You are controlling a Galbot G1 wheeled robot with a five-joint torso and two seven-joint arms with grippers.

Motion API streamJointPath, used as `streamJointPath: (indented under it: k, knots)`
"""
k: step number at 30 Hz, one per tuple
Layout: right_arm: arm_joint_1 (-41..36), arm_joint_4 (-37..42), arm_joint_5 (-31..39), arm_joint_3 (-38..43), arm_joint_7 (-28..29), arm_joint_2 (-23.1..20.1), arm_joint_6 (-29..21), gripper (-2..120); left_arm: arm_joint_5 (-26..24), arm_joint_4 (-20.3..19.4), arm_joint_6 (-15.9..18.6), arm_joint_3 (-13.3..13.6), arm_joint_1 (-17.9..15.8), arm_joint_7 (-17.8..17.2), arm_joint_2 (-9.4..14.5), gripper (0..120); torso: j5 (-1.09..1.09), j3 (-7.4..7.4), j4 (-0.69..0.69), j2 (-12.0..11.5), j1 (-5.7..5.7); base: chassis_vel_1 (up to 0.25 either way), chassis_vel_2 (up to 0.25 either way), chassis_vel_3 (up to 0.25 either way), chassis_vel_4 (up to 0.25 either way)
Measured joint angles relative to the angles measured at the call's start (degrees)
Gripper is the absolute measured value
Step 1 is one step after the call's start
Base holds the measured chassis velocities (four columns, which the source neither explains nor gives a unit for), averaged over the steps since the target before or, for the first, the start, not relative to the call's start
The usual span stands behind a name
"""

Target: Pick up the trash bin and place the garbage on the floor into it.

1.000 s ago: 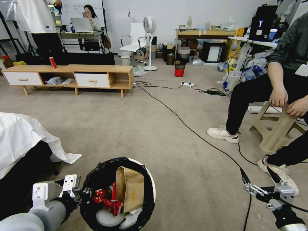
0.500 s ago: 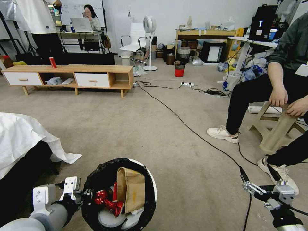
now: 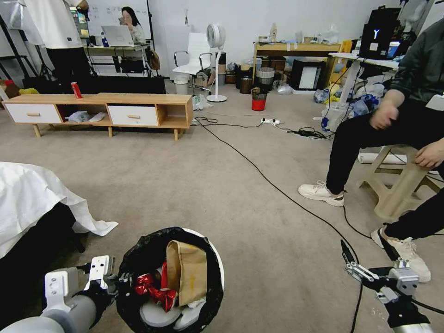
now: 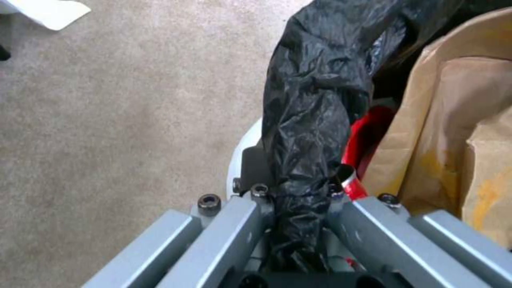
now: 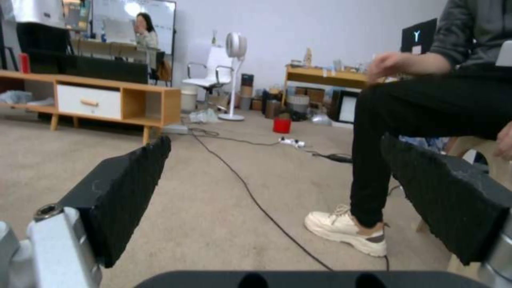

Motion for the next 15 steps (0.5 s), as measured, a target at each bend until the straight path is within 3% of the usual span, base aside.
streamJointPath:
  k: [15]
  knots:
    - [-0.53, -0.90, 2.02, -0.70, -3.53, 1.24, -0.02, 100, -0.20, -0.59, 0.00, 0.08, 0.08, -0.05, 0.56, 1, 0.00, 0.00, 0.00, 0.00, 0.00, 0.000, 0.000, 0.000, 0.000]
